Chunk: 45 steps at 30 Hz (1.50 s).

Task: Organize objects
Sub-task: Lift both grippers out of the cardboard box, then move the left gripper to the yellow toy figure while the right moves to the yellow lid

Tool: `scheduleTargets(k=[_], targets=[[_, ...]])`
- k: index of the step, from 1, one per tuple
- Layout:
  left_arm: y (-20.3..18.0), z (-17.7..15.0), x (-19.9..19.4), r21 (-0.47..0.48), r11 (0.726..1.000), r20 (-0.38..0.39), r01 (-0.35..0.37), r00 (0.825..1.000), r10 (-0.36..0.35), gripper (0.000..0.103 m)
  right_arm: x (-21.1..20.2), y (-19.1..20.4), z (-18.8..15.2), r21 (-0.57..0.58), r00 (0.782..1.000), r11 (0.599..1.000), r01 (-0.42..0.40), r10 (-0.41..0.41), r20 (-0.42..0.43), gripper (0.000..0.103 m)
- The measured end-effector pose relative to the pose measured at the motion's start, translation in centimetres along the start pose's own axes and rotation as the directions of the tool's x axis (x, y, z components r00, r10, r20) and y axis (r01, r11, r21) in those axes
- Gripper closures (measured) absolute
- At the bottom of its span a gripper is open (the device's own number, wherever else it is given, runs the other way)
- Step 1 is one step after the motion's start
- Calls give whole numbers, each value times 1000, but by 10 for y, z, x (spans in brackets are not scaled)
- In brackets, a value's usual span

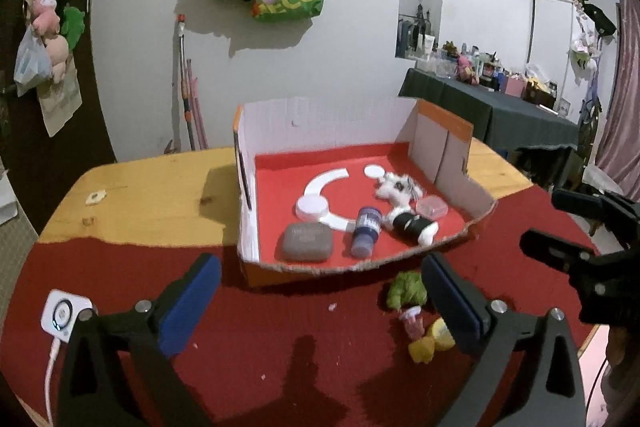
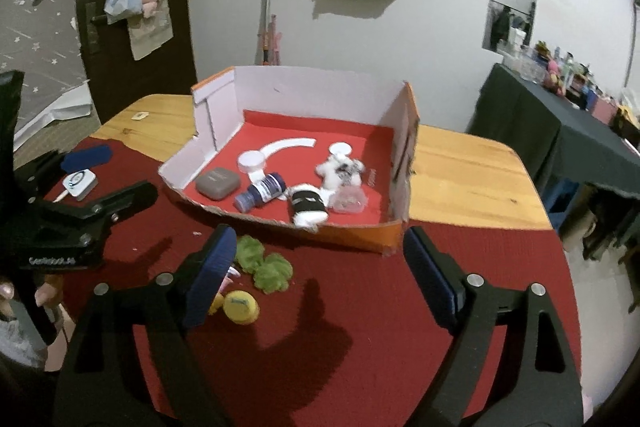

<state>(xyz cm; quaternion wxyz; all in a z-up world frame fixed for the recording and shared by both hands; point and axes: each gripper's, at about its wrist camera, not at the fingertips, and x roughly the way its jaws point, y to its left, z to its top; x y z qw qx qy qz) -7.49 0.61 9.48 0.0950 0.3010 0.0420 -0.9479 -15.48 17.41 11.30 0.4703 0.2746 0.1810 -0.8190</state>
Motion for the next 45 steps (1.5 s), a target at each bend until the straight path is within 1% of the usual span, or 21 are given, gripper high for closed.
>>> scheduleTargets(k=[7,10,15,19,30,36,39,42,45], targets=[[2,-28,17,-59,998,-73,18,997,-22,0,13,-7,-24,48,999,998,28,-26,-26,17],[4,-36,22,-85,996,-91,29,995,-36,0,20,-10,-37,60,999,997,41,-39,-36,17],[5,-49,30,-105,994,-135,28,990,-42,0,32,-19,-53,112,997,993,38,-29,-78,17],[5,-58,36,-112,993,-167,30,985,-49,0,39,-23,-62,127,994,991,47,-34,-101,17],[0,-60,39,-98,994,-186,44,981,-61,0,44,-26,-67,132,992,990,45,-28,-121,17],[0,-60,38,-105,993,-193,50,979,-69,0,48,-24,-68,128,991,991,38,-22,-130,17],[-2,-59,37,-119,989,-208,83,972,-107,0,48,-25,-68,127,991,991,38,-21,-134,17],[-8,-60,36,-127,982,-226,138,960,-165,0,49,-27,-69,133,990,990,40,-22,-136,17],[-19,-63,40,-86,983,-250,162,952,-179,0,50,-30,-68,148,990,988,35,-14,-139,17]])
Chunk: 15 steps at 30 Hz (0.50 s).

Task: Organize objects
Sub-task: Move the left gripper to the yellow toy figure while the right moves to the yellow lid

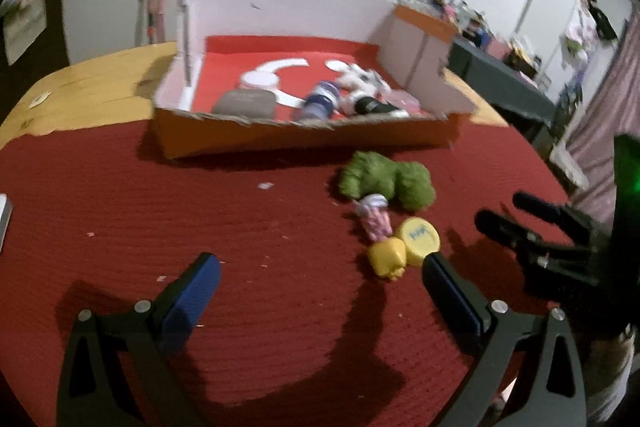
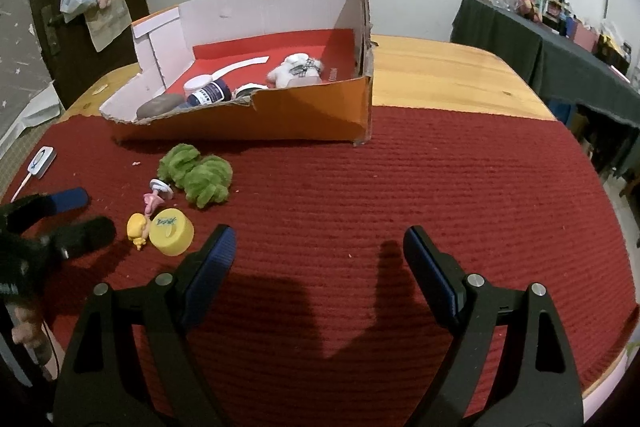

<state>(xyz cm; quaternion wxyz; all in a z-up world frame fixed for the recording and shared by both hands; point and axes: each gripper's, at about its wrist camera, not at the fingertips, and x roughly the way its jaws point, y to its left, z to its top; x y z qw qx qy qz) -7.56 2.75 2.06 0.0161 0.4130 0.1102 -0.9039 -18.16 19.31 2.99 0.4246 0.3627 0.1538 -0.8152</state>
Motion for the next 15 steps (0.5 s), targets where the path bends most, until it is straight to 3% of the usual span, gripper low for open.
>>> scheduleTargets(k=[5,10,15], targets=[[-12,-1,11,91,994,-22,-66,997,68,0,-2,1,0,-1,999,999,-41,41,0,17],[-1,7,15,111,982,-12,-151,988,153,0,-3,13,-3,-31,991,991,-130,129,-16,17],[13,16,13,131,972,11,-195,981,195,1,-1,33,-4,-102,988,983,-154,152,-31,17]])
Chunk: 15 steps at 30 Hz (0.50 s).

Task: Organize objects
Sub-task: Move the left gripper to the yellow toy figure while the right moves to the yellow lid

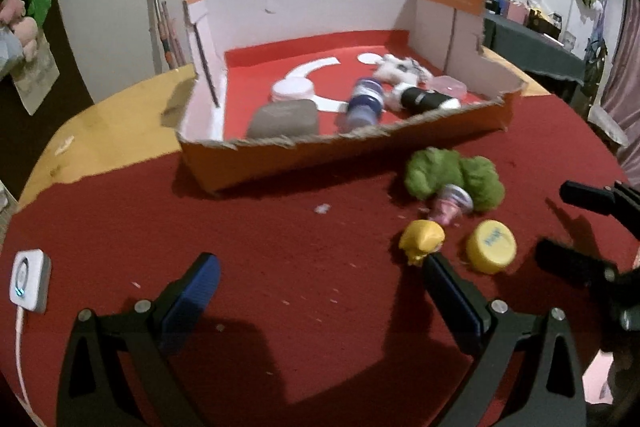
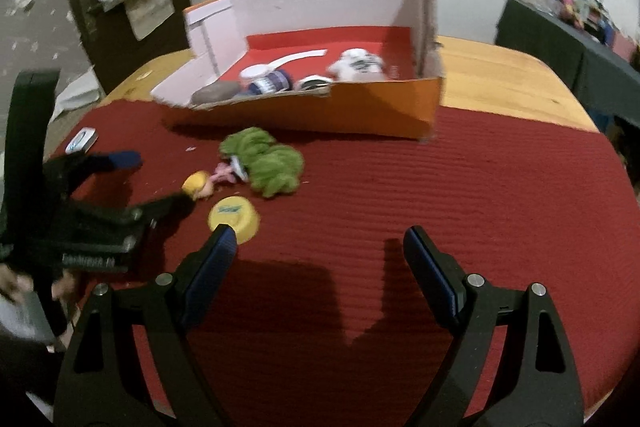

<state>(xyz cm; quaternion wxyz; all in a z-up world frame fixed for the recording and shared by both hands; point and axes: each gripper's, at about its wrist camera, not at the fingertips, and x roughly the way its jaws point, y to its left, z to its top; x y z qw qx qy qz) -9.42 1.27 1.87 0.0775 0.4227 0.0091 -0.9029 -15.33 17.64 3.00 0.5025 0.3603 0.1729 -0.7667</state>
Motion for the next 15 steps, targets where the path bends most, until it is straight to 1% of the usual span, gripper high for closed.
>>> scheduleTargets(k=[3,6,9,11,13,15], targets=[[4,2,-1,21,1000,9,-3,1000,3,1,7,11,1,-44,1000,999,-12,11,-23,17],[8,3,-4,46,999,18,-1,1000,0,2,14,19,3,-80,999,997,9,-12,-41,17],[10,3,-4,63,998,19,15,1000,-16,2,21,22,4,-91,998,996,23,-28,-60,17],[10,3,-4,74,997,18,33,999,-34,2,24,23,5,-98,997,995,29,-35,-64,17],[10,4,-4,90,994,15,67,998,-68,2,25,25,7,-116,997,993,29,-36,-65,17],[8,5,-3,111,989,8,99,995,-101,6,26,26,8,-128,997,991,26,-35,-67,17]])
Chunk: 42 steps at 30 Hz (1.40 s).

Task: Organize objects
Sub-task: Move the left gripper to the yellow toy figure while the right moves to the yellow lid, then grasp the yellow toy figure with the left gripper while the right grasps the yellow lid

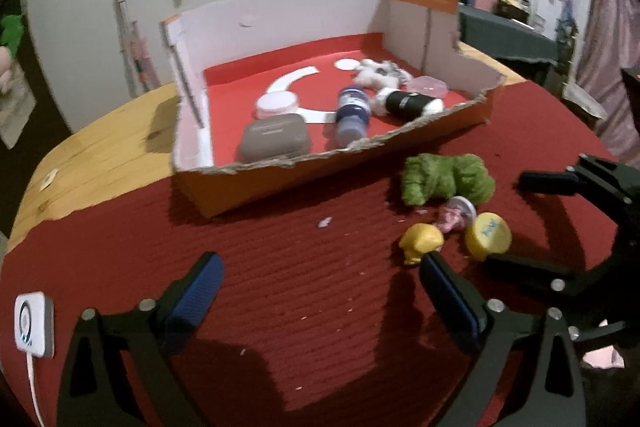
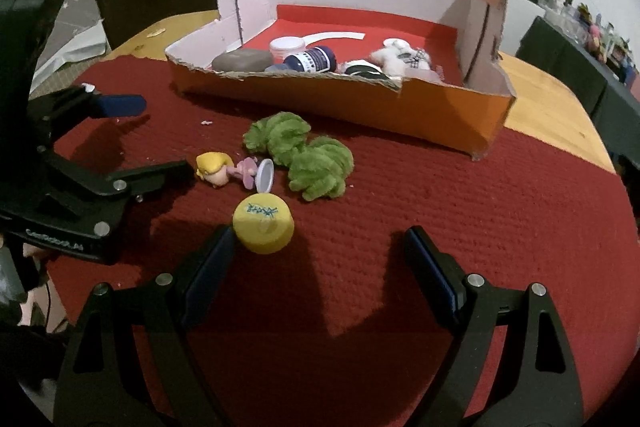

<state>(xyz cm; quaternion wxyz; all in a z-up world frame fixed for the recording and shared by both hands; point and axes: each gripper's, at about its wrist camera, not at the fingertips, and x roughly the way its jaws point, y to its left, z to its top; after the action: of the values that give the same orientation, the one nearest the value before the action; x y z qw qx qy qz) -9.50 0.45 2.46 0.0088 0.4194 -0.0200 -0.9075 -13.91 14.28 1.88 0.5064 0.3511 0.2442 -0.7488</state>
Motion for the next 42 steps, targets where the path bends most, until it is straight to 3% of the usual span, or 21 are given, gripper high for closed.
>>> scheduleTargets(k=[3,11,18,21,25,26,42], targets=[[-3,4,2,31,998,-9,62,998,-62,12,0,0,1,-18,1000,1000,-23,23,0,20],[-18,12,12,124,978,-28,167,986,-165,36,-1,-2,4,-46,993,992,-118,119,17,51],[-27,18,18,156,964,-27,215,977,-213,47,1,4,6,-94,991,987,-133,135,19,57],[-31,19,18,170,958,-28,230,973,-228,57,2,5,7,-100,988,983,-151,153,16,63],[-35,21,19,172,945,-32,279,960,-278,80,3,6,7,-111,985,980,-166,170,23,70],[-36,21,20,170,942,-33,289,957,-288,81,3,6,7,-113,985,979,-169,173,27,74],[-32,25,-13,130,961,90,244,962,-257,81,-33,-1,7,-84,976,981,-173,183,118,74]])
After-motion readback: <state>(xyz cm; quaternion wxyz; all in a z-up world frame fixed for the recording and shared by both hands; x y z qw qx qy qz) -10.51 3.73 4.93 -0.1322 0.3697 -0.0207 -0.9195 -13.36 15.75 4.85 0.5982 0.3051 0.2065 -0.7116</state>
